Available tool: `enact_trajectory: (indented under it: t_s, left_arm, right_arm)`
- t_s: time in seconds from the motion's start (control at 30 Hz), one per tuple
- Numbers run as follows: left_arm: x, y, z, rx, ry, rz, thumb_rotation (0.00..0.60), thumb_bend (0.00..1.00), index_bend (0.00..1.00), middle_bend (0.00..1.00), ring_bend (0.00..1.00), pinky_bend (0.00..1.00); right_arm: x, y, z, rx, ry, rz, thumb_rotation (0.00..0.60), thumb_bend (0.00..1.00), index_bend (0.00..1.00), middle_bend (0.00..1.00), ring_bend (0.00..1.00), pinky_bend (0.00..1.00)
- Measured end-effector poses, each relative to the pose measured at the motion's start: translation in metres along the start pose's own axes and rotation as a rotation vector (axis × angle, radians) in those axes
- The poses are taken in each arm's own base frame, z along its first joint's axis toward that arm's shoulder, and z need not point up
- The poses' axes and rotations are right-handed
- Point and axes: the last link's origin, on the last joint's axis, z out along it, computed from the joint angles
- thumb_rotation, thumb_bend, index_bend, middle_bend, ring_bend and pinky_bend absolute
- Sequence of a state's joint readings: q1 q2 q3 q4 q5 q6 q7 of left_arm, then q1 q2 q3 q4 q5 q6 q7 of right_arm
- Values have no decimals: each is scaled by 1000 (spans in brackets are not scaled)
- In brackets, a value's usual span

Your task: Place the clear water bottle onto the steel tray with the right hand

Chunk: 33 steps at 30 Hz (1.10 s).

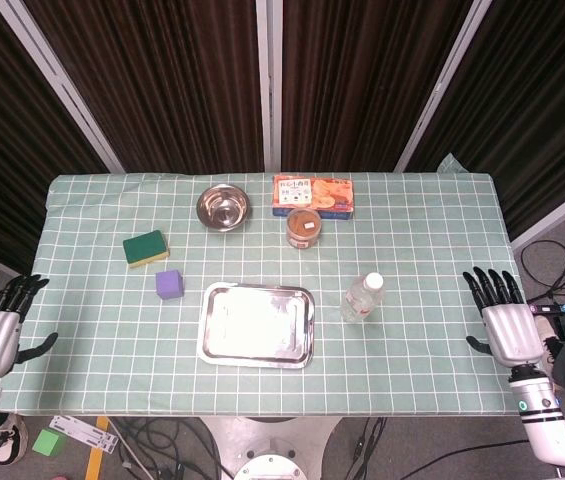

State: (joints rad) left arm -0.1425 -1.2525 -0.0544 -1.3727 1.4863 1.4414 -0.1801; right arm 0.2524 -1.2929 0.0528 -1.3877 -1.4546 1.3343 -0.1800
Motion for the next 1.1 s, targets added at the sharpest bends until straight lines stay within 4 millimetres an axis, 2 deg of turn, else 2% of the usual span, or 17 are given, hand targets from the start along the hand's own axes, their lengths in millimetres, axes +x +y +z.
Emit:
enact_trajectory:
  t_s: [0.37,0.53,0.67,0.83,1.0,1.1]
  left_arm:
    - [6,2,-1,-7,7,5,600,249,185,207,110,192]
    - [7,1,2,-5,13,2,600,249,185,207,109,192]
    - [5,-1,2,2,5,-5,600,249,185,207,109,192]
    - [-2,-1,2,4,-8,-12,600,249,185,207,110,192]
    - [-3,-1,5,-5,-6,-3,600,249,185,207,109,192]
    - [-1,-2,5,-4,-3,2,600,249,185,207,109,192]
  right_arm:
    - [7,-4,-1,15,18,11,600,0,0,42,0,0]
    - [8,-8,1,24,20,102,600,0,0,60,0,0]
    - [7,-13,5,43,23,311,600,0,0,63,0,0]
    - [-3,-23,19,50,32,723,600,0,0,63,0,0]
    - [-27,-40,37,50,10,1100,600,0,0,49,0,0]
    - [-49,-54,49,44,-25,1217,600,0,0,45,0,0]
